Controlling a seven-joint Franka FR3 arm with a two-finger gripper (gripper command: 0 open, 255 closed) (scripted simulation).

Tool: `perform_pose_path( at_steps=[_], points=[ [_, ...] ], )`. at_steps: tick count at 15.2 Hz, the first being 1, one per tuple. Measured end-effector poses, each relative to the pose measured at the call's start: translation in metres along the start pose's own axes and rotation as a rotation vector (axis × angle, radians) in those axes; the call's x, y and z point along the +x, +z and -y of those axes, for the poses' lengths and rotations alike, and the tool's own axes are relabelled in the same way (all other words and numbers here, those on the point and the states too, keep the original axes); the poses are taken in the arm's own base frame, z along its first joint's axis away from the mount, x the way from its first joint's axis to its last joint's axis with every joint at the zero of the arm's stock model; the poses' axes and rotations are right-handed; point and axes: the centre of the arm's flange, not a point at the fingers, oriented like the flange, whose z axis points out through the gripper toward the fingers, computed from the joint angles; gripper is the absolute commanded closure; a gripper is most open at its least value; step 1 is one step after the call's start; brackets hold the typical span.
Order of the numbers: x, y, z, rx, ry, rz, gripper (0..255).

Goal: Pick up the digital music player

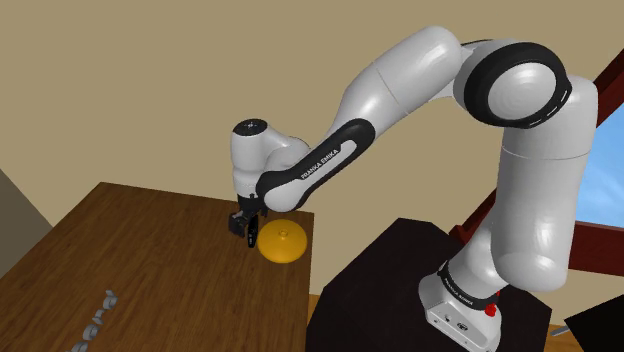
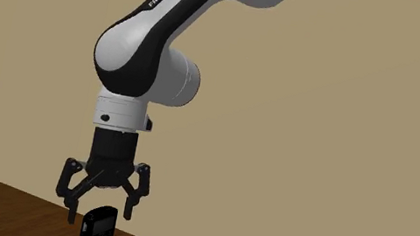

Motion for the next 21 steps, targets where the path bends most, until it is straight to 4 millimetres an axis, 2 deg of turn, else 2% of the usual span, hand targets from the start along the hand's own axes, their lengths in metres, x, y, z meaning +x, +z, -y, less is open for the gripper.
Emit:
perform_pose_path(
  at_steps=[1, 2, 13, 21],
  points=[
    [0.001, 0.004, 0.0, 0.0, 0.0, 0.0, 0],
    [0.0, 0.007, 0.0, 0.0, 0.0, 0.0, 255],
    [0.001, 0.005, 0.0, 0.001, -0.001, -0.001, 255],
    [0.0, -0.034, -0.001, 0.0, 0.0, -0.001, 255]
  ],
)
